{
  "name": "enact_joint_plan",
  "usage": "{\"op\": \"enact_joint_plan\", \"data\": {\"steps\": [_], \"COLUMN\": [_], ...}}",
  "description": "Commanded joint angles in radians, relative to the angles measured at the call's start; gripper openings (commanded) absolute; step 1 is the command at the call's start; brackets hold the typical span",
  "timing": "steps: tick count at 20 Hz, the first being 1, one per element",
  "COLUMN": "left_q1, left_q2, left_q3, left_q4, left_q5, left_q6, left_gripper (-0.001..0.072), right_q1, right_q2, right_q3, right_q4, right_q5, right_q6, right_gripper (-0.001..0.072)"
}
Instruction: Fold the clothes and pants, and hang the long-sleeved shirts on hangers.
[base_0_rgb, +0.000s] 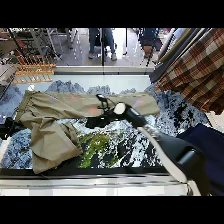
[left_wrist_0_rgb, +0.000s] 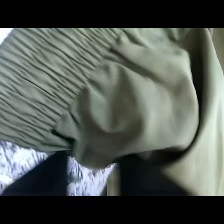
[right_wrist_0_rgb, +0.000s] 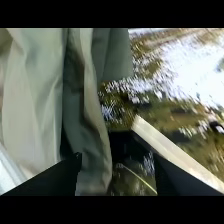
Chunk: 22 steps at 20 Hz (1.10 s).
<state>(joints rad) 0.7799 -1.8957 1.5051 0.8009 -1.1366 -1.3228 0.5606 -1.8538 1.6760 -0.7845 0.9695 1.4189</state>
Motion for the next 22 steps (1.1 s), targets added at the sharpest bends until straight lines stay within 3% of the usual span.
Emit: {"op": "enact_joint_plan", "data": {"steps": [1, 3, 8, 9, 11, 12, 14, 16, 18, 20, 22], "left_q1": [-0.005, -0.005, -0.005, -0.005, 0.0, 0.009, 0.04, 0.078, 0.097, 0.076, 0.021], "left_q2": [-0.004, -0.004, 0.0, 0.006, 0.035, 0.063, 0.139, 0.218, 0.286, 0.333, 0.336], "left_q3": [-0.001, 0.0, 0.0, 0.0, 0.0, 0.0, 0.014, 0.069, 0.127, 0.141, 0.135], "left_q4": [-0.001, -0.001, -0.002, -0.002, -0.011, -0.033, -0.05, -0.042, -0.038, 0.039, 0.192], "left_q5": [0.05, 0.061, 0.029, 0.017, -0.006, -0.018, -0.019, -0.025, -0.031, -0.053, -0.19], "left_q6": [-0.008, -0.007, 0.005, 0.007, 0.026, 0.06, 0.101, 0.119, 0.144, 0.179, 0.185], "left_gripper": [0.0126, 0.0018, 0.0017, 0.0017, 0.0017, 0.0016, 0.0015, 0.0015, 0.0015, 0.0015, 0.0014], "right_q1": [0.072, 0.095, 0.151, 0.163, 0.164, 0.152, 0.108, 0.046, -0.021, -0.092, -0.113], "right_q2": [-0.179, -0.25, -0.378, -0.386, -0.377, -0.356, -0.259, -0.099, 0.065, 0.228, 0.369], "right_q3": [0.178, 0.258, 0.365, 0.365, 0.365, 0.365, 0.365, 0.365, 0.365, 0.365, 0.365], "right_q4": [-0.015, -0.017, -0.027, -0.023, -0.006, -0.029, -0.258, -0.653, -0.898, -0.892, -0.884], "right_q5": [-0.051, -0.024, 0.054, 0.059, 0.068, 0.088, 0.18, 0.373, 0.578, 0.774, 0.813], "right_q6": [0.082, 0.105, 0.171, 0.167, 0.081, 0.063, 0.106, 0.176, 0.177, 0.168, 0.17], "right_gripper": [0.0518, 0.0539, 0.0511, 0.0419, 0.0117, 0.0016, 0.0015, 0.0015, 0.0015, 0.0015, 0.0014]}}
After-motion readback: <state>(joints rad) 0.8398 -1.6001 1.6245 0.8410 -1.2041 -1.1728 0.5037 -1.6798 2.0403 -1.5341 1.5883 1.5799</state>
